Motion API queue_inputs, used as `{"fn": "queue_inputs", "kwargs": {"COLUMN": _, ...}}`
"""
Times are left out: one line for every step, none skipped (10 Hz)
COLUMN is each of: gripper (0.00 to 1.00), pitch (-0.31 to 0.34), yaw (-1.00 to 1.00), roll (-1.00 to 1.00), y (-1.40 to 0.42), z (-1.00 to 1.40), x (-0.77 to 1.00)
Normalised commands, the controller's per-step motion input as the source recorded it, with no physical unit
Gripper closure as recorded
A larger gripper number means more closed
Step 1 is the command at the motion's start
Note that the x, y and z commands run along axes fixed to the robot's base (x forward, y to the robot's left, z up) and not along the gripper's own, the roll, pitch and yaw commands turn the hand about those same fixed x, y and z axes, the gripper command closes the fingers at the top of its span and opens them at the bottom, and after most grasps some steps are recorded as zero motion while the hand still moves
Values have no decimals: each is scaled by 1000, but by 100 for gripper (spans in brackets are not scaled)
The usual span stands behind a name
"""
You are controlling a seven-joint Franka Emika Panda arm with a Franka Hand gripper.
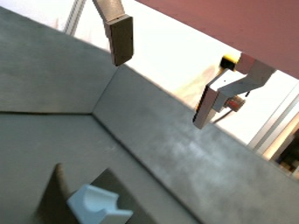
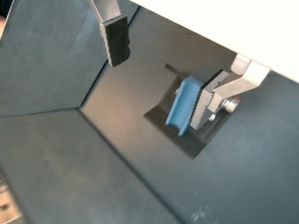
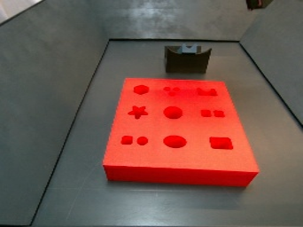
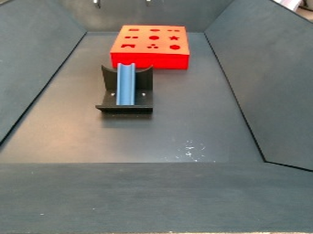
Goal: Pick up the arch object. Move up. Place the arch object on the fixture. Regrasp the arch object. Move to above the board. Insert the arch object.
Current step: Regrasp the arch object.
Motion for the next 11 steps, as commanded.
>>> {"fn": "queue_inputs", "kwargs": {"gripper": 0, "pitch": 141, "yaw": 183, "roll": 498, "y": -49, "z": -28, "x": 109}}
{"fn": "queue_inputs", "kwargs": {"gripper": 0, "pitch": 121, "yaw": 195, "roll": 335, "y": -43, "z": -19, "x": 107}}
{"fn": "queue_inputs", "kwargs": {"gripper": 0, "pitch": 80, "yaw": 204, "roll": 214, "y": -32, "z": -12, "x": 94}}
{"fn": "queue_inputs", "kwargs": {"gripper": 0, "pitch": 43, "yaw": 201, "roll": 185, "y": -37, "z": -16, "x": 83}}
{"fn": "queue_inputs", "kwargs": {"gripper": 0, "pitch": 78, "yaw": 110, "roll": 199, "y": 70, "z": -1000, "x": 36}}
{"fn": "queue_inputs", "kwargs": {"gripper": 0, "pitch": 68, "yaw": 99, "roll": 196, "y": 71, "z": -1000, "x": 38}}
{"fn": "queue_inputs", "kwargs": {"gripper": 0, "pitch": 38, "yaw": 108, "roll": 177, "y": 61, "z": -1000, "x": 48}}
{"fn": "queue_inputs", "kwargs": {"gripper": 0, "pitch": 23, "yaw": 114, "roll": 150, "y": 54, "z": -1000, "x": 55}}
{"fn": "queue_inputs", "kwargs": {"gripper": 0, "pitch": 7, "yaw": 107, "roll": 114, "y": 50, "z": -1000, "x": 69}}
{"fn": "queue_inputs", "kwargs": {"gripper": 0, "pitch": -8, "yaw": 105, "roll": 96, "y": 45, "z": -1000, "x": 81}}
{"fn": "queue_inputs", "kwargs": {"gripper": 0, "pitch": -17, "yaw": 97, "roll": 87, "y": 42, "z": -1000, "x": 86}}
